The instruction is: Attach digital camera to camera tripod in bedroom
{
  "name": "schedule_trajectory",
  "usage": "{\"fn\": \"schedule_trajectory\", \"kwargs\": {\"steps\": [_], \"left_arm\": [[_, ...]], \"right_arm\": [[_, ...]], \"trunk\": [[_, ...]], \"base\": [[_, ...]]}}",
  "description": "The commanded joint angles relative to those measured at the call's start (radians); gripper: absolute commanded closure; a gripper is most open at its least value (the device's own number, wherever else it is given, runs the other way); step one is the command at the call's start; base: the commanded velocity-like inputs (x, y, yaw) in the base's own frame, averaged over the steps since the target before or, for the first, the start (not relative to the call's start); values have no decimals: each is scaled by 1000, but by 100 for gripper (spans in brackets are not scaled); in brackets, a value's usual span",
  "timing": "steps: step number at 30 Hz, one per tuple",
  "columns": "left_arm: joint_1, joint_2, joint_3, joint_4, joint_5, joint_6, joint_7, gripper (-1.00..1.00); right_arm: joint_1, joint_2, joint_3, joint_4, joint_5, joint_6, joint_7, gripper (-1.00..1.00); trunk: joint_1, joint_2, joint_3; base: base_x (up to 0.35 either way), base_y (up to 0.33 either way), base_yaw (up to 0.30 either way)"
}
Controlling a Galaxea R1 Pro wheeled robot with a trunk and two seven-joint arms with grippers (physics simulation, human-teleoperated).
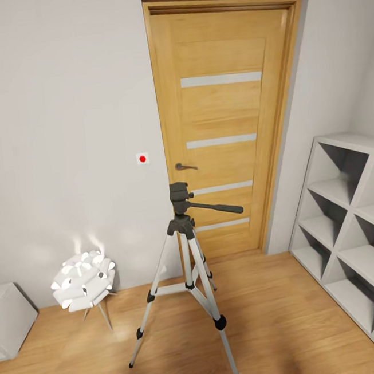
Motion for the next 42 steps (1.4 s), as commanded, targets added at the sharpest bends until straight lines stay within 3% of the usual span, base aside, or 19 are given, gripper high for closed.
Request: {"fn": "schedule_trajectory", "kwargs": {"steps": [1,10,21,26,27,29,42], "left_arm": [[-1,0,-8,0,10,-2,-5,100],[-1,0,-10,0,10,-2,-5,100],[-1,0,-10,0,10,-2,-5,100],[-1,0,-10,0,10,-2,-5,100],[-1,0,-10,0,10,-2,-5,100],[-1,0,-10,0,10,-2,-5,100],[-1,0,-10,0,10,-2,-5,100]], "right_arm": [[-2,-1,-9,3,8,-6,2,-100],[-2,1,-8,3,8,-6,-2,-100],[-2,7,-7,3,10,-4,-68,-100],[-2,8,-8,3,46,-5,-71,-100],[-2,10,-8,4,87,-6,-71,-100],[-2,10,-8,4,98,-6,-71,-100],[-2,8,-9,5,110,-4,-61,-100]], "trunk": [[1,-2,-4],[1,-2,-19],[1,-2,-36],[1,-2,-45],[1,-2,-46],[1,-2,-49],[1,-2,-68]], "base": [[0,0,0],[0,0,2],[0,0,69],[0,0,111],[0,0,162],[0,0,168],[0,0,176]]}}
